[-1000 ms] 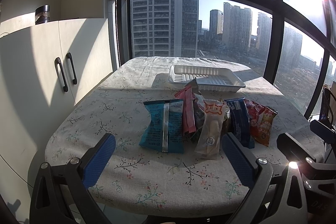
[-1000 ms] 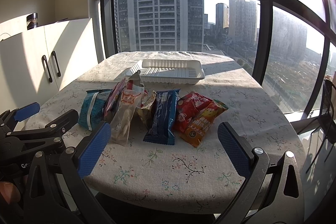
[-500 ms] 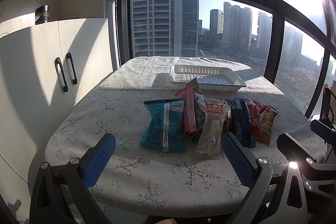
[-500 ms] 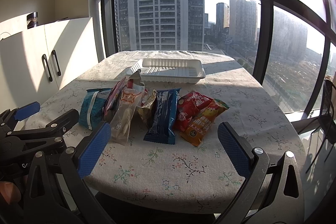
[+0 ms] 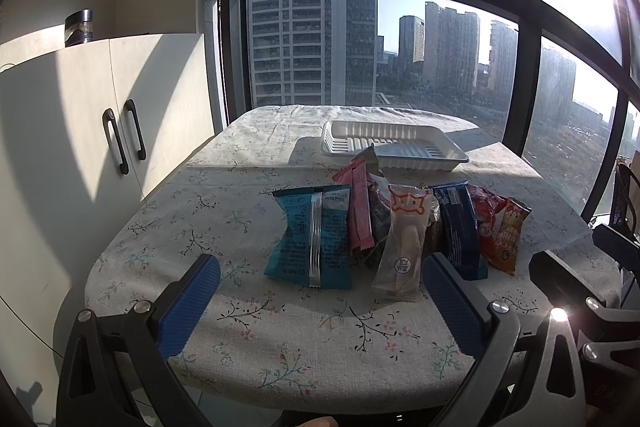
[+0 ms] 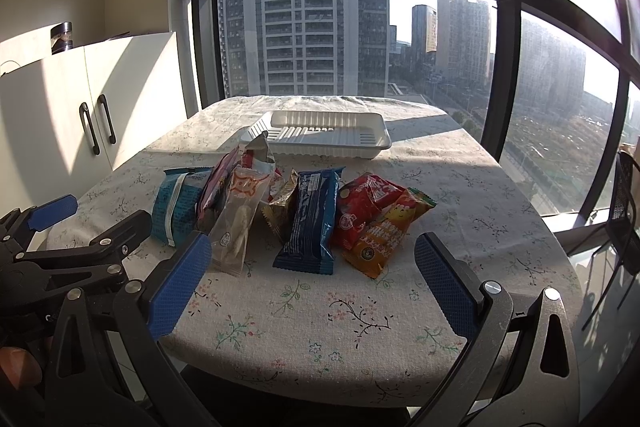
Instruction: Organize snacks
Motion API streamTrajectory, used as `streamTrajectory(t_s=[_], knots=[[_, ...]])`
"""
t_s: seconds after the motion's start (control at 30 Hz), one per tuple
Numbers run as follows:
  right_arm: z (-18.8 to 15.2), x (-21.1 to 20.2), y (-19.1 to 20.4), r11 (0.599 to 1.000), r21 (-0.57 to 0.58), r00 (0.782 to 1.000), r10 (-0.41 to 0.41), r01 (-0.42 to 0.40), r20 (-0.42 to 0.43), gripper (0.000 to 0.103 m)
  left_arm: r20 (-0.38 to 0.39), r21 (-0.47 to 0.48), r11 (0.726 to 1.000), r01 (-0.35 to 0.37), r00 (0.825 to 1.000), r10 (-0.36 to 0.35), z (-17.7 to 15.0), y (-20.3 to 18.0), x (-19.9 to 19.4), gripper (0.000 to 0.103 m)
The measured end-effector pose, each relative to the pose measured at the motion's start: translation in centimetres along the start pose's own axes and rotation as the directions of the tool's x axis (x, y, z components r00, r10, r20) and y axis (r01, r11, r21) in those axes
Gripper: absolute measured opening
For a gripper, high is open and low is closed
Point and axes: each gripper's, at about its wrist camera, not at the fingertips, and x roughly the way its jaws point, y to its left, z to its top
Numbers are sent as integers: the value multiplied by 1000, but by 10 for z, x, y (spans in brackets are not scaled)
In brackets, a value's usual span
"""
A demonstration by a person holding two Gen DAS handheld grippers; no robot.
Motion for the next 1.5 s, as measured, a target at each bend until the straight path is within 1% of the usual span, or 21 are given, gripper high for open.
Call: streamTrajectory(t_s=[0.17,0.27,0.3,0.4,0.47,0.5,0.53,0.6,0.67,0.7,0.73,0.8,0.87,0.93,0.97,1.03,1.1,1.2,1.23,1.27,1.5], knots=[[0,0,0,1000,-5,1000,4,-4,-1,103,-9,4,1000,13,1000,-13,3,-4,3,103],[2,-2,-1,1000,-9,1000,7,-7,-1,103,-22,-39,997,73,997,-74,3,4,8,103],[3,-3,-3,1000,-6,1000,9,-9,0,103,-21,-37,996,80,997,-81,4,5,10,103],[8,-6,-15,999,31,1000,20,-20,13,103,-27,36,992,119,993,-118,4,4,19,103],[13,-9,-26,996,73,999,39,-42,34,103,-47,43,989,141,989,-139,3,8,28,103],[15,-11,-31,995,92,998,42,-46,48,103,-49,40,990,134,990,-132,1,11,31,103],[16,-13,-36,993,107,997,40,-46,65,103,-74,48,992,114,991,-110,0,14,36,103],[18,-18,-45,989,136,992,35,-52,123,103,-150,44,995,93,985,-85,0,21,49,103],[20,-20,-55,983,169,987,39,-66,157,103,-183,-17,996,87,979,-89,1,35,57,103],[20,-19,-57,983,171,988,41,-66,147,103,-189,-49,996,78,978,-86,1,42,60,103],[23,-15,-61,984,168,993,43,-62,111,103,-198,-78,995,69,977,-83,1,49,63,103],[22,-5,-70,983,177,997,37,-48,65,103,-192,-115,988,106,973,-127,2,58,65,103],[19,4,-83,975,214,997,53,-64,56,103,-174,-113,984,134,973,-153,5,60,65,103],[16,14,-95,968,238,996,79,-86,38,103,-149,-83,978,189,968,-199,7,54,63,103],[15,18,-99,965,243,995,95,-101,35,103,-148,-60,978,200,967,-207,8,49,64,103],[13,26,-104,962,249,994,106,-110,29,103,-171,-23,980,199,965,-200,8,38,73,102],[12,34,-108,963,247,994,107,-108,20,103,-199,-11,979,202,959,-200,7,30,86,98],[12,48,-107,969,231,995,94,-90,-8,103,-243,-6,982,190,952,-185,8,24,106,85],[12,52,-107,971,223,996,90,-84,-18,103,-258,-9,982,188,948,-184,8,24,112,78],[11,56,-106,973,214,996,87,-80,-27,103,-267,-9,984,180,948,-176,9,22,116,75],[7,83,-95,976,187,989,126,-109,-82,103,-287,-11,983,184,941,-179,22,27,128,76]])
